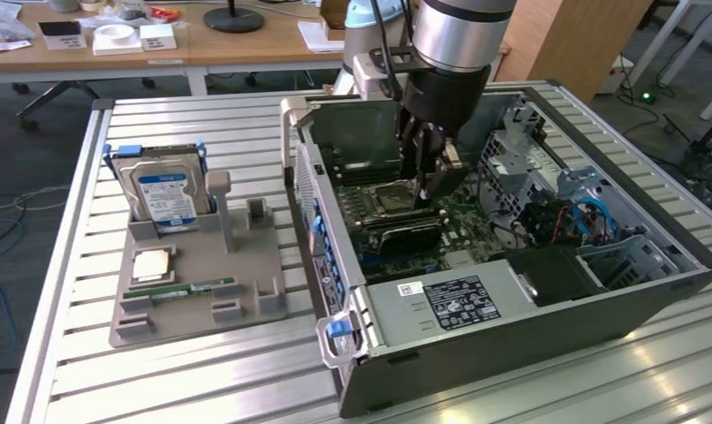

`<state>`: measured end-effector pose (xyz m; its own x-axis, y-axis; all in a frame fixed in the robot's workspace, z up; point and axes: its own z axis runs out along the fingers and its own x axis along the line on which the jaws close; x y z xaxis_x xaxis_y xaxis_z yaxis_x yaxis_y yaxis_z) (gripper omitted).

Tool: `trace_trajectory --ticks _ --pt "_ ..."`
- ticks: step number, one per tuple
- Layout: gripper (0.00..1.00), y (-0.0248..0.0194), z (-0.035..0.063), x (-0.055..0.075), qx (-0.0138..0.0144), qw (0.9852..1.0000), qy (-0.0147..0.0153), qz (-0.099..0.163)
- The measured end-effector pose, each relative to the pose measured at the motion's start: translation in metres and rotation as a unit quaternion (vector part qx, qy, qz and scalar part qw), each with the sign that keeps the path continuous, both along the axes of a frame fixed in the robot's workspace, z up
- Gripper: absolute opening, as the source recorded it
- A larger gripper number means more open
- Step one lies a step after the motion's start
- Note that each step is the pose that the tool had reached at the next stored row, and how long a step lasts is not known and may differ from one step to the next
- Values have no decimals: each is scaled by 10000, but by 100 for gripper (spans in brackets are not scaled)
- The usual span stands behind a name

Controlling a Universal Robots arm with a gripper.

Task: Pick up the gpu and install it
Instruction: 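Press down on the gpu until it lock into place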

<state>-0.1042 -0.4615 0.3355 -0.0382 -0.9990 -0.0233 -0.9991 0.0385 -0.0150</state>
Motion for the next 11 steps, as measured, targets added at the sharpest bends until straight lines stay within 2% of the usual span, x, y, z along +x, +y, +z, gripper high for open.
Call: trace_trajectory --ticks 7,8,9,10,11 --pt "56 0 -2 0 1 10000 12 0" --pt "49 0 -2 0 1 10000 13 0" --pt "49 0 -3 0 1 10000 15 0" --pt "43 0 -3 0 1 10000 17 0" --pt "43 0 -3 0 1 10000 18 1"
